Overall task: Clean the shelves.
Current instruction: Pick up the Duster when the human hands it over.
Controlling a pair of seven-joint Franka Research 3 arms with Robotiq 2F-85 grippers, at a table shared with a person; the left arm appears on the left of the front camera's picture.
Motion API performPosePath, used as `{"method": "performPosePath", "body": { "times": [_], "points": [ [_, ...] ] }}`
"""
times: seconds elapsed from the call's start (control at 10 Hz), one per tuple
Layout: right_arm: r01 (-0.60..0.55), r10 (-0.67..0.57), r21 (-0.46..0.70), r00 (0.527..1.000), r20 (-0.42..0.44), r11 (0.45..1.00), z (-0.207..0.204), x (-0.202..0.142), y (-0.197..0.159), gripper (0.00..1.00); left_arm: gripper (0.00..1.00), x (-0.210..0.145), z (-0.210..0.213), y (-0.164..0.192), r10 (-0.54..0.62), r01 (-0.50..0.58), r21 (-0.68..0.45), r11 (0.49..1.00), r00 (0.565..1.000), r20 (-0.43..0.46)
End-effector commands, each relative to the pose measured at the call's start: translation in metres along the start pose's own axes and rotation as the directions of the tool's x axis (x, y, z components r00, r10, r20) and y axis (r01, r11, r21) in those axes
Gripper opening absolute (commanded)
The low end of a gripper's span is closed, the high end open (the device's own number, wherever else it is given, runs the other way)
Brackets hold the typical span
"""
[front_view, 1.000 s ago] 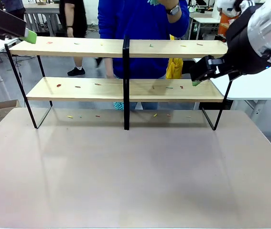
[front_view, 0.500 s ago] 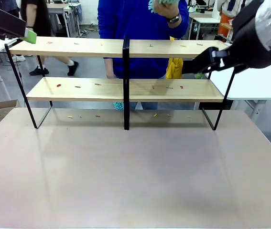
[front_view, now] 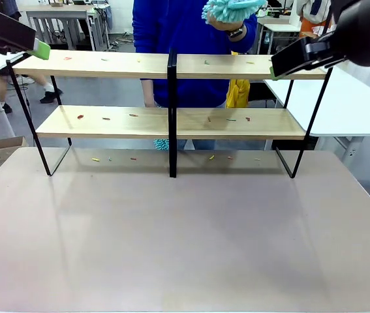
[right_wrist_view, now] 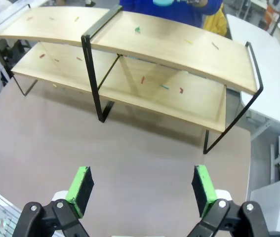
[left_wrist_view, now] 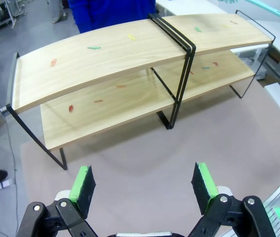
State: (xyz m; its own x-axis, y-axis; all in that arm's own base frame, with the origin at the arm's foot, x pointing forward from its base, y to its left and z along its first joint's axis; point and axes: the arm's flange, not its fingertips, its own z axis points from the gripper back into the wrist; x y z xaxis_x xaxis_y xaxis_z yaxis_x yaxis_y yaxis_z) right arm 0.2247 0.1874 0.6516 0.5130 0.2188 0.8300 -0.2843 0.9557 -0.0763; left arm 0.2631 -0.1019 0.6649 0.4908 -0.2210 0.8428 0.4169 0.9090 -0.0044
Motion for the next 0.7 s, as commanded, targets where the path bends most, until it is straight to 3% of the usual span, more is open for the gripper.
{"method": "performPosePath", "body": {
  "times": [0.0,0.5,0.6],
  "points": [
    [-0.024,0.024,0.047,1.000,0.003,0.999,-0.007,0.007,-0.008,1.00,1.00,0.001,0.001,0.002,0.002,-0.002,0.002,1.000,1.000,0.001],
    [0.017,-0.017,-0.014,1.000,0.016,1.000,-0.014,0.005,-0.020,1.00,1.00,0.001,0.001,0.002,0.002,-0.002,0.002,1.000,1.000,0.001],
    [0.010,-0.010,0.021,1.000,-0.008,1.000,-0.011,0.005,-0.014,1.00,1.00,0.001,0.001,0.002,0.002,-0.002,0.002,1.000,1.000,0.001]
  ]
}}
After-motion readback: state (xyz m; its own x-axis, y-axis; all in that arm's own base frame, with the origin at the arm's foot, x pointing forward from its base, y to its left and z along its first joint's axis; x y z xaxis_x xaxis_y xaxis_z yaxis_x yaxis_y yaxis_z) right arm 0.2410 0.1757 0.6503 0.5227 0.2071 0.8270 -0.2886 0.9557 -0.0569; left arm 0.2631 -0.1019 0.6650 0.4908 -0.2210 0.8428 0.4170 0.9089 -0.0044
